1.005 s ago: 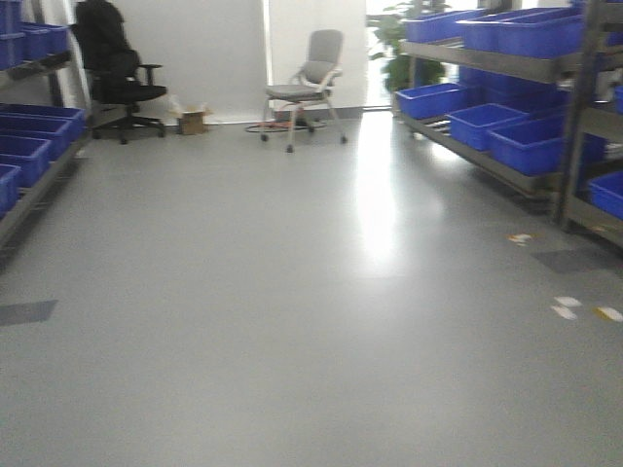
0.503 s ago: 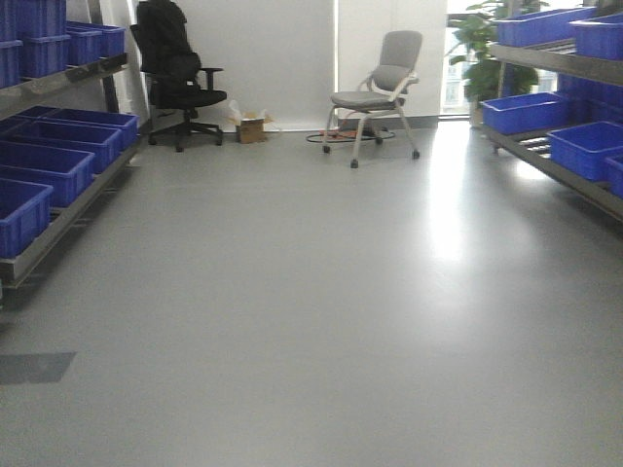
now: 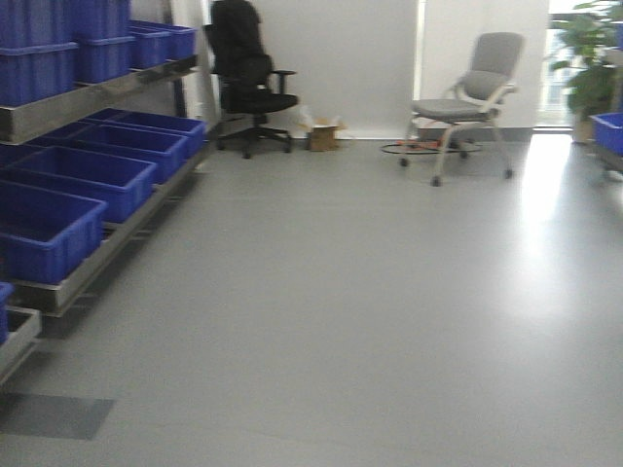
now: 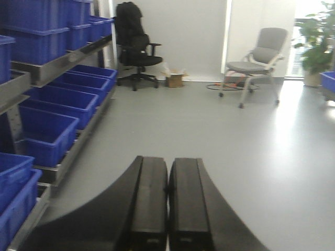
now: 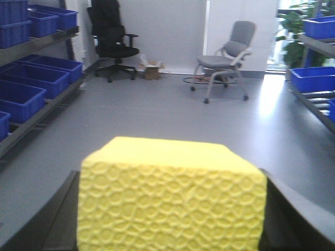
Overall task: Place yellow foam block on left shelf second layer
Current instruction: 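Drive the base to the shelf rack holding the cube in the right gripper, then position the right gripper with the cube over a blue bin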
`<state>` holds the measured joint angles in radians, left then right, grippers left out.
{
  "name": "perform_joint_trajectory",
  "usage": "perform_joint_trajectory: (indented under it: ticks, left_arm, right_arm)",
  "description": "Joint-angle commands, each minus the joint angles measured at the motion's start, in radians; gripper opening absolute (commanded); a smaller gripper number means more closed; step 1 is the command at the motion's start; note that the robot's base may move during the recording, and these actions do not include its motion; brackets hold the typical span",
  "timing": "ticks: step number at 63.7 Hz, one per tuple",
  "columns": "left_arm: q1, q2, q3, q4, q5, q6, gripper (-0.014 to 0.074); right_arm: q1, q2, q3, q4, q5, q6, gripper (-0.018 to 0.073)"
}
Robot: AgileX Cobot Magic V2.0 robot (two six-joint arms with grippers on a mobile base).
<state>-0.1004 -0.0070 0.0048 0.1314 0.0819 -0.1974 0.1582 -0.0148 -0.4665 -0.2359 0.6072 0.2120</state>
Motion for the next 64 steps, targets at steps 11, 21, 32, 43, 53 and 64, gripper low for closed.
perform_joint_trajectory:
  ticks: [11, 21, 32, 43, 53, 64]
  left_arm:
    - [-0.001, 0.007, 0.026, -0.007, -0.088, -0.004, 0.0136]
    - [-0.001, 0.007, 0.026, -0.007, -0.088, -0.004, 0.0136]
    - [-0.001, 0.007, 0.026, -0.007, -0.088, -0.004, 0.0136]
    - [-0.001, 0.007, 0.026, -0.007, -0.088, -0.004, 0.0136]
    - [-0.001, 0.007, 0.026, -0.007, -0.088, -0.004, 0.0136]
    - [-0.001, 0.007, 0.026, -0.007, -0.088, -0.004, 0.0136]
  right_arm:
    - [-0.006, 0.017, -0.025, -0.017, -0.087, -0.01, 0.0265]
    - [-0.006, 0.017, -0.025, -0.017, -0.087, -0.01, 0.0265]
    - [-0.006, 0.017, -0.025, -0.017, -0.087, -0.01, 0.0265]
    - [-0.006, 0.017, -0.025, -0.017, -0.087, -0.01, 0.0265]
    - [-0.006, 0.017, -0.025, -0.017, -0.087, -0.01, 0.0265]
    - [-0.006, 0.017, -0.025, -0.017, -0.087, -0.01, 0.0265]
